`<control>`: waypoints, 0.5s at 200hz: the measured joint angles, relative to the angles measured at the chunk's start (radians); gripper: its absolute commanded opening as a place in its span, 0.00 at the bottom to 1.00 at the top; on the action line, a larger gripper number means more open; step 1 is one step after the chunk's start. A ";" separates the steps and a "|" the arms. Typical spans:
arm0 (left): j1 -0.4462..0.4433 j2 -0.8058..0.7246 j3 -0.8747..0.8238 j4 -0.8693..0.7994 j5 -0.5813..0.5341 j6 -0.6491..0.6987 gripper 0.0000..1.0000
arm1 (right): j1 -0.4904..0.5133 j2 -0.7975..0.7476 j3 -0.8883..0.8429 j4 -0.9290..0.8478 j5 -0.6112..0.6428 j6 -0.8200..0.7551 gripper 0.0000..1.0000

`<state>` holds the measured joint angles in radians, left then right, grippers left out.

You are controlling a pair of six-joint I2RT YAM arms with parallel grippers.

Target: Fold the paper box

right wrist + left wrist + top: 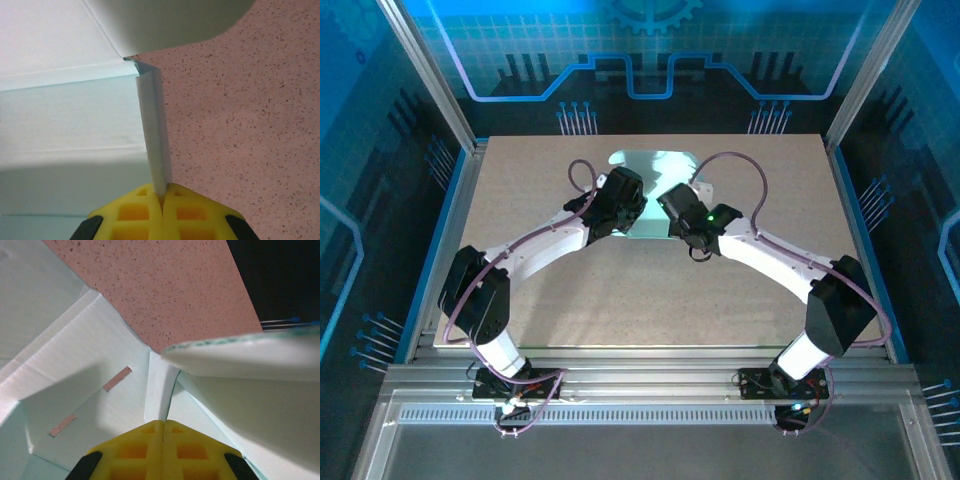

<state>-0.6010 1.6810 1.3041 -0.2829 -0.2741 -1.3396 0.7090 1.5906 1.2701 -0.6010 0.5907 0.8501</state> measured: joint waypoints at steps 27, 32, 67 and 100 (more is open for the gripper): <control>0.002 0.000 0.000 0.004 0.002 -0.021 0.01 | 0.000 0.000 0.000 0.003 0.001 -0.001 0.00; 0.002 -0.001 0.000 0.004 0.002 -0.021 0.02 | 0.000 0.000 0.000 0.003 0.002 -0.001 0.00; 0.003 -0.008 -0.011 -0.002 0.007 0.064 0.35 | -0.003 -0.001 0.000 0.002 0.008 -0.005 0.00; 0.008 -0.050 -0.037 -0.035 0.008 0.189 0.62 | -0.018 -0.019 0.000 0.011 0.013 -0.006 0.00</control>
<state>-0.5934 1.6310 1.2671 -0.3183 -0.2665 -1.1503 0.6910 1.5719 1.2701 -0.5896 0.6033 0.8440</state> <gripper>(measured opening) 0.539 0.053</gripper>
